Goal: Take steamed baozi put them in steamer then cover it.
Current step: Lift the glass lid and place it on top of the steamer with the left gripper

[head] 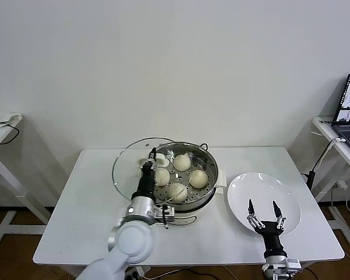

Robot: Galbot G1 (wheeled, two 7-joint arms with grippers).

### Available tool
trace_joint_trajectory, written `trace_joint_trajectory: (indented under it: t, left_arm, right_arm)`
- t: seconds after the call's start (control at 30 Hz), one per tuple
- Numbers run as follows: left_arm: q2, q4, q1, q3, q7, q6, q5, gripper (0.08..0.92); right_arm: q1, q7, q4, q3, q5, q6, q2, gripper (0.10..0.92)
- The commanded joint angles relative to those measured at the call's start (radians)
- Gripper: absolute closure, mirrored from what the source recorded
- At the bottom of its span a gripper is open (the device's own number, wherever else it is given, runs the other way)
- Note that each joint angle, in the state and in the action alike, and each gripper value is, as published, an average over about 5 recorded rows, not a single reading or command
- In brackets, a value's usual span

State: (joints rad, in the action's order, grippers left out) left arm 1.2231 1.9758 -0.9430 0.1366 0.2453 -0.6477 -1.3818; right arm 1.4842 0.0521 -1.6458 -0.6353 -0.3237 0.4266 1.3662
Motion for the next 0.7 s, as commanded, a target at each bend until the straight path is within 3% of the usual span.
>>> trace_joint_trajectory:
  t: [0.03,0.7]
  left_arm:
    - [0.115,-0.088,0.084,0.097,0.015,-0.031,-0.035,0.812]
    - [0.203,-0.188,0.091,0.111,0.012,-0.009,-0.088,0.812]
  right_arm:
    - [-0.001,0.001,0.009,-0.001,0.005,0.002,0.005,0.203]
    - [-0.007,0.000,0.026,-0.005,0.020,0.003,0.013,0.203]
